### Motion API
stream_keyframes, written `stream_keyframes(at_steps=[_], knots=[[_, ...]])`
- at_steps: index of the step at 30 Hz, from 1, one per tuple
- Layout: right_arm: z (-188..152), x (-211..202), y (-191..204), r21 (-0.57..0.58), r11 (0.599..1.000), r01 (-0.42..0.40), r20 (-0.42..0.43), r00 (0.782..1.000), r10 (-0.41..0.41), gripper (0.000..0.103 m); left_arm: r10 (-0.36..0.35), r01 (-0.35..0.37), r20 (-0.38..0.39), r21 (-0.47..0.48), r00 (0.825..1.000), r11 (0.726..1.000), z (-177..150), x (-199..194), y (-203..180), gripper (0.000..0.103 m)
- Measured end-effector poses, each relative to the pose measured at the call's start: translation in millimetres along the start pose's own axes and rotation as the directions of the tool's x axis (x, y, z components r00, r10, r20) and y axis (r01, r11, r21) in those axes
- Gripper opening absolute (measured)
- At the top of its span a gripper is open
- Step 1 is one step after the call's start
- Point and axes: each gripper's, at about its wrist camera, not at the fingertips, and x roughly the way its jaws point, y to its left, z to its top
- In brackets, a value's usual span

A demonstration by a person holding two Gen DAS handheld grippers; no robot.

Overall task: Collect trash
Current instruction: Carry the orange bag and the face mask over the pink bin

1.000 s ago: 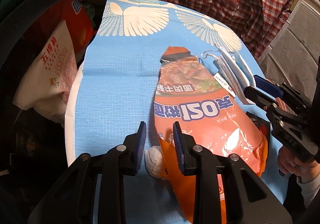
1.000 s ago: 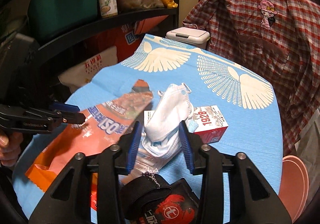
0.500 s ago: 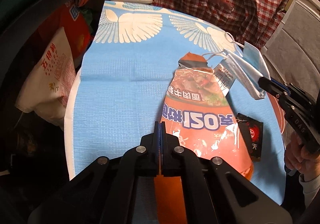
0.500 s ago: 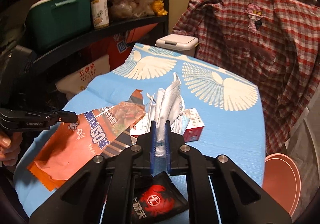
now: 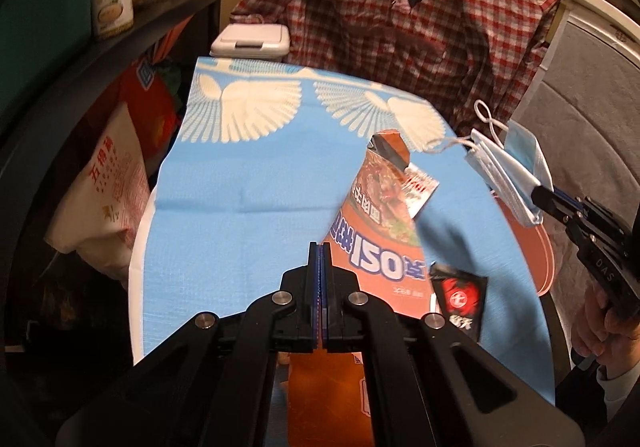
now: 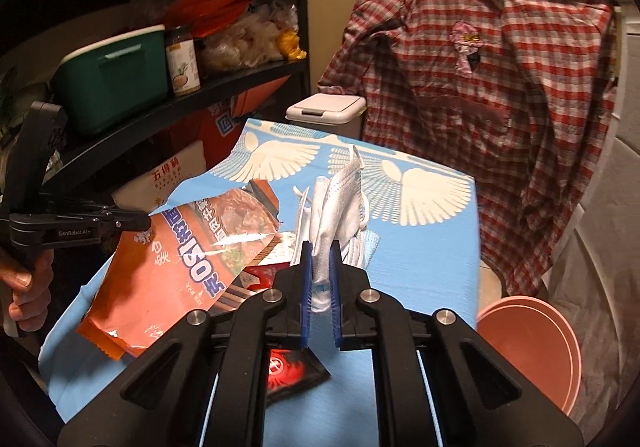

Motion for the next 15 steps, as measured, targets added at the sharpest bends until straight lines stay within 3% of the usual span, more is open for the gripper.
stream_keyframes(at_steps=[15], knots=[[-11.3,-45.8,-43.8,0.066,0.997,0.049,0.045,0.998,-0.052,0.009,-0.026,0.022,0.116,0.036,0.993,0.999,11.9,-24.8,-51.7,0.0]])
